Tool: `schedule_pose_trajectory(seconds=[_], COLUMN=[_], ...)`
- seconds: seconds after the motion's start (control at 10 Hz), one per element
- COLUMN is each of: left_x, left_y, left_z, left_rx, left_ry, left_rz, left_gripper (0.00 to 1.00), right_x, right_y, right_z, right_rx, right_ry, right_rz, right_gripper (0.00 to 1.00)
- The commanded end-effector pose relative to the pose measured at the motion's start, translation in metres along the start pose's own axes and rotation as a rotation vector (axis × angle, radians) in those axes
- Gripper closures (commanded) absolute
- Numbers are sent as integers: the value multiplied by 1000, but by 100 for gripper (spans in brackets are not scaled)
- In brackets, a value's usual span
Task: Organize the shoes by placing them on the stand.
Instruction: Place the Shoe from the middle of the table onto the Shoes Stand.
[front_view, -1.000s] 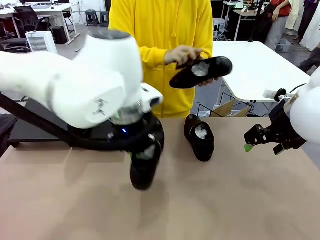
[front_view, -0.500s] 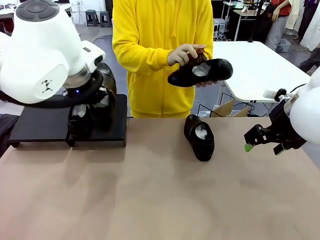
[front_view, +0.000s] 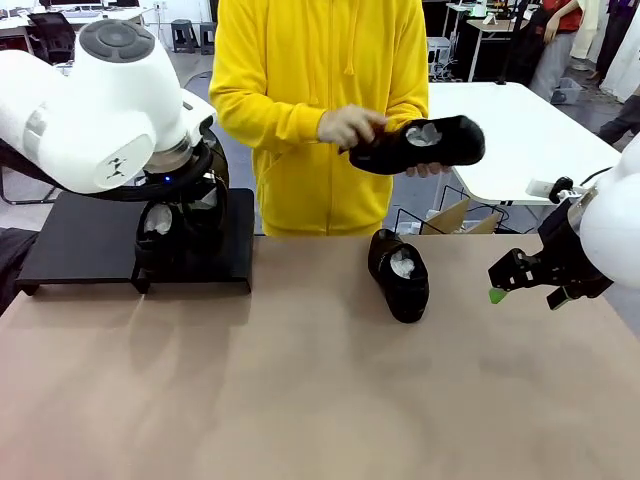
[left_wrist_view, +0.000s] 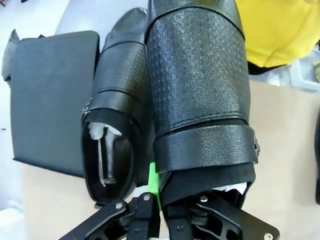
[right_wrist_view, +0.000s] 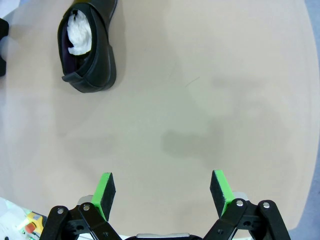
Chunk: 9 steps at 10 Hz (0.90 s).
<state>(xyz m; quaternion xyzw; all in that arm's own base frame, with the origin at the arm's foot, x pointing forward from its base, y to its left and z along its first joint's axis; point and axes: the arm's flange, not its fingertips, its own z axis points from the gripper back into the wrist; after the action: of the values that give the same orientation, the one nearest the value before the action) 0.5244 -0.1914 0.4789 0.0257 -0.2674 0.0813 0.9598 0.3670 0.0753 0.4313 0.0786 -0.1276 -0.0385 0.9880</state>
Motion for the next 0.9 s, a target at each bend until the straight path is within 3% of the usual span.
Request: schedule_pose_trajectory(seconds=[0.0, 0.8], left_x=[11, 8], left_y=[-3, 4], left_z=[-3, -41], left_rx=[5, -53], left_ry=[-26, 11], left_rz=[45, 74], left_gripper=[100, 100], right_x=[0, 0], right_y=[-1, -1], right_z=[1, 1], right_rx=[-2, -2], right_ry=[-2, -2], right_rz=[-2, -2], right_gripper=[0, 0])
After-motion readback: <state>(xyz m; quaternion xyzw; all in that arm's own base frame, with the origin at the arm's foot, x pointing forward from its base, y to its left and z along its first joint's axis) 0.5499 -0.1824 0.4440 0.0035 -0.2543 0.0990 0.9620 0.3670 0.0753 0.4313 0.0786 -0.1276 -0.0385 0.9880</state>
